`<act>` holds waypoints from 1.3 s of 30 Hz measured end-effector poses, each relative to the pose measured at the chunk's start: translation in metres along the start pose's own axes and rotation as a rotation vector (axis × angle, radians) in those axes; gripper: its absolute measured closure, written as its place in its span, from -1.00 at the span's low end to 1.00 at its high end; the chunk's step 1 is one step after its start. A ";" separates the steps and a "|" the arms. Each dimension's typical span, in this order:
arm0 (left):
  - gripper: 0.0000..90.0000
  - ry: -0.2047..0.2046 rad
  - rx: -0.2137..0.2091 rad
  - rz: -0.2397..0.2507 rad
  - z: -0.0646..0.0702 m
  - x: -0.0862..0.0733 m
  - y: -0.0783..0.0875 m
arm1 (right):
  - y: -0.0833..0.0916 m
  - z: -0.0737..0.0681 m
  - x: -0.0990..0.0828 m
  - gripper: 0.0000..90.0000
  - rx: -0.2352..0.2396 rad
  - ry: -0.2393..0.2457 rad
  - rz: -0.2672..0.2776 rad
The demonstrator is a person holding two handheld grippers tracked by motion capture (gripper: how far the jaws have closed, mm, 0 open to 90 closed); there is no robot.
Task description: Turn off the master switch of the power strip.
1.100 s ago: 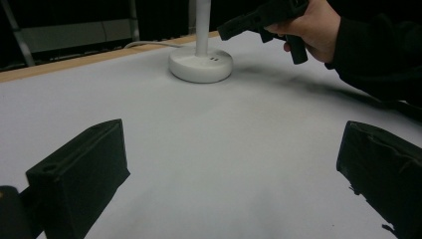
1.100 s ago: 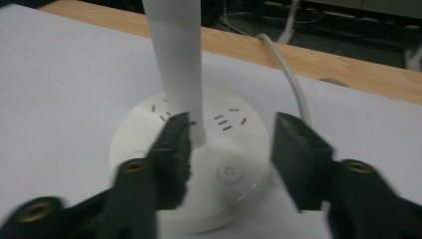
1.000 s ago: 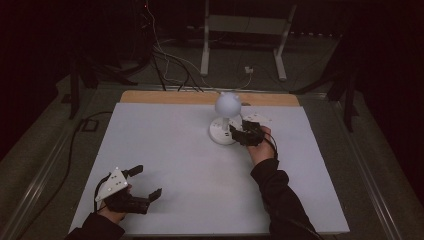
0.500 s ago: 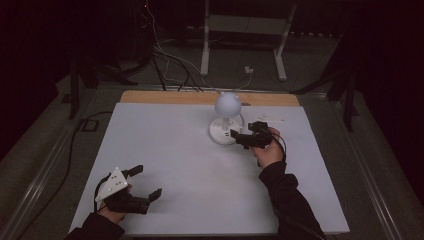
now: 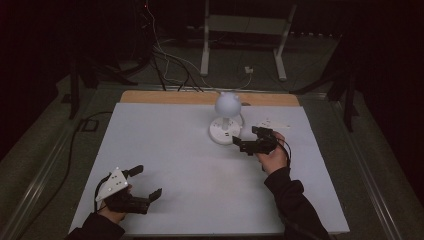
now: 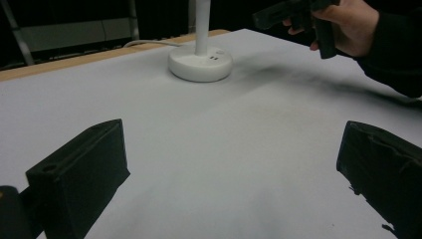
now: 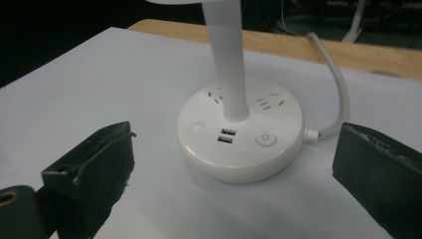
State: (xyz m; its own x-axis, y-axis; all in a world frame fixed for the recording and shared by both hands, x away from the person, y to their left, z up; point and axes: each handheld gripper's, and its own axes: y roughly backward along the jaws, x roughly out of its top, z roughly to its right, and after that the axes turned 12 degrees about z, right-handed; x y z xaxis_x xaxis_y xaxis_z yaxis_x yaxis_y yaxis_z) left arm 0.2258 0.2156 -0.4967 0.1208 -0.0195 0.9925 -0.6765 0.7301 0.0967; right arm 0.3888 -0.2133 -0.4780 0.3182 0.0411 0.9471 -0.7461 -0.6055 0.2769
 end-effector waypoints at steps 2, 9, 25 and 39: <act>-0.99 -0.003 -0.002 -0.003 0.000 0.000 0.000 | 0.004 -0.002 -0.001 -0.94 0.016 0.013 0.007; -0.99 0.000 -0.001 -0.003 0.000 0.000 0.000 | 0.020 -0.010 -0.009 -0.94 0.062 0.015 0.011; -0.99 -0.001 -0.006 0.001 0.000 0.001 0.000 | 0.063 -0.017 -0.031 -0.94 0.118 0.031 0.002; -0.99 -0.006 -0.010 -0.003 0.001 0.001 -0.001 | 0.109 -0.014 -0.055 -0.94 0.158 0.080 -0.066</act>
State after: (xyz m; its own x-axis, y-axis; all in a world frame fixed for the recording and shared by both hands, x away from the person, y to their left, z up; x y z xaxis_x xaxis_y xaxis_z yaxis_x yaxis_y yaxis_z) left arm 0.2258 0.2142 -0.4960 0.1188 -0.0255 0.9926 -0.6692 0.7365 0.0991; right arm 0.2819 -0.2701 -0.4975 0.3117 0.1440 0.9392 -0.6216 -0.7167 0.3162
